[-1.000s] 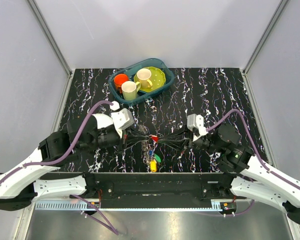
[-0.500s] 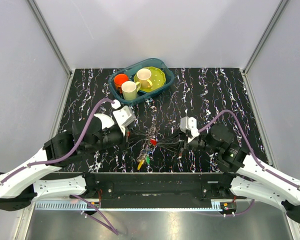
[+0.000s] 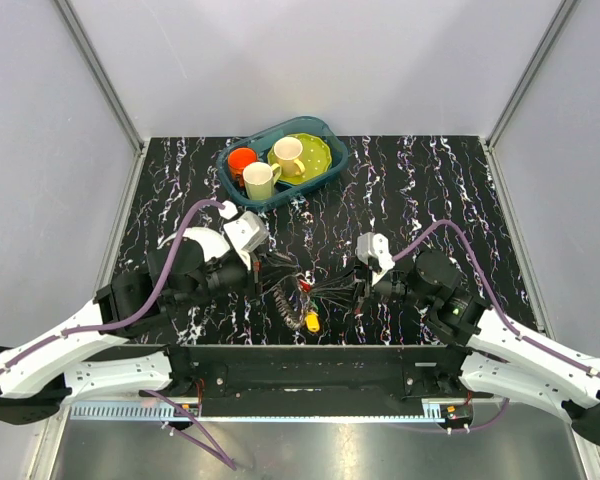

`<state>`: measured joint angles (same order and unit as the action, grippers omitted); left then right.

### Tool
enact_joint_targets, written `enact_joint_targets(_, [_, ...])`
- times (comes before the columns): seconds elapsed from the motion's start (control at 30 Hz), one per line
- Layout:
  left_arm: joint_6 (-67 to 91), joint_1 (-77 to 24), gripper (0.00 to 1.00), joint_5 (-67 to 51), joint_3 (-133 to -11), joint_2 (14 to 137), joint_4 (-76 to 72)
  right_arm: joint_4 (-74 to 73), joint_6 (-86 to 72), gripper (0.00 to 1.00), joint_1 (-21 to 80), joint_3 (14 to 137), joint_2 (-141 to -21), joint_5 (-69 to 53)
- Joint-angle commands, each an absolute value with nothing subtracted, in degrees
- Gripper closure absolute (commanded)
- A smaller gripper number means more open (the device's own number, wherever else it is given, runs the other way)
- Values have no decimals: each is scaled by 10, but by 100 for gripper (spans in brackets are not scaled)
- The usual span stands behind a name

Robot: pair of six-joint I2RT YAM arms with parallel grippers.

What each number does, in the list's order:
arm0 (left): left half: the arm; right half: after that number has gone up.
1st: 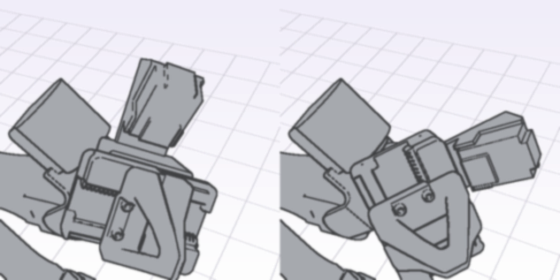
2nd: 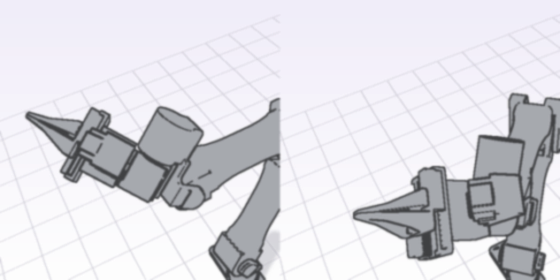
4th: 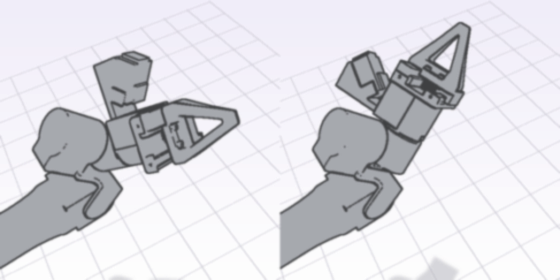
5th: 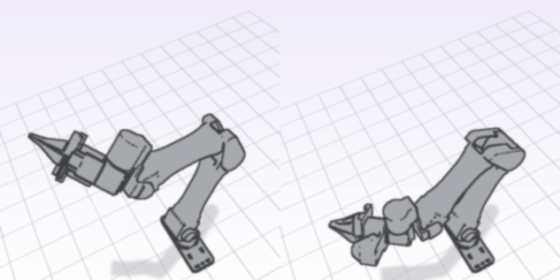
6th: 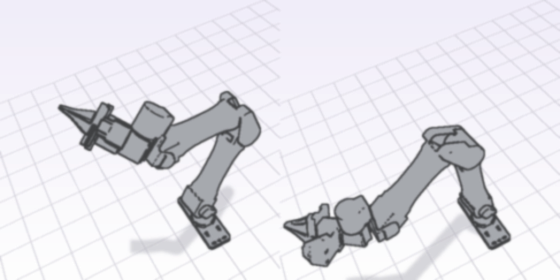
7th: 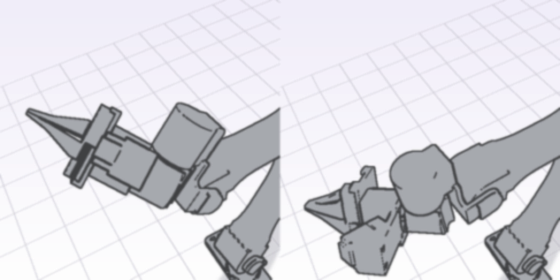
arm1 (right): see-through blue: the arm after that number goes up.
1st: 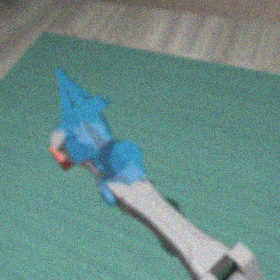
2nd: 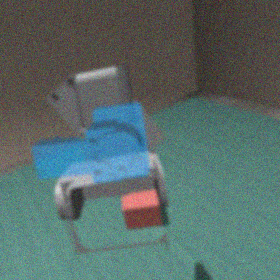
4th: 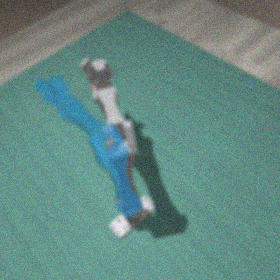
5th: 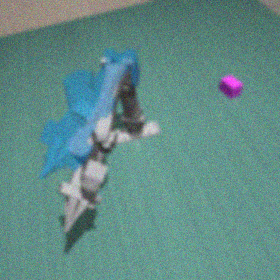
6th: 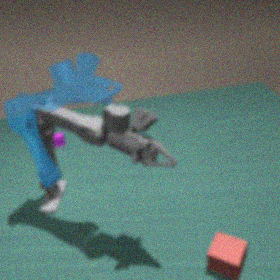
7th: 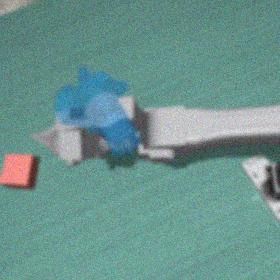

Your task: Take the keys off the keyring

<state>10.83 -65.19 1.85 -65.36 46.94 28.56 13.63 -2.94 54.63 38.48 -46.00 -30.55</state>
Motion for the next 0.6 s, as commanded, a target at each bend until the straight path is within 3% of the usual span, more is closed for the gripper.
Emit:
enact_joint_targets(0.0, [115,-651,100,38,-656,455,160,181,-67,100,549,378,-457,-303])
enact_joint_targets(0.2, [128,-651,100,24,-617,432,100,184,-140,99,549,389,-442,-254])
enact_joint_targets(0.3, [136,-651,100,5,-607,432,81,190,-179,73,550,384,-427,-271])
enact_joint_targets(0.57, [140,-651,100,-28,-580,420,46,199,-226,69,549,402,-371,-265])
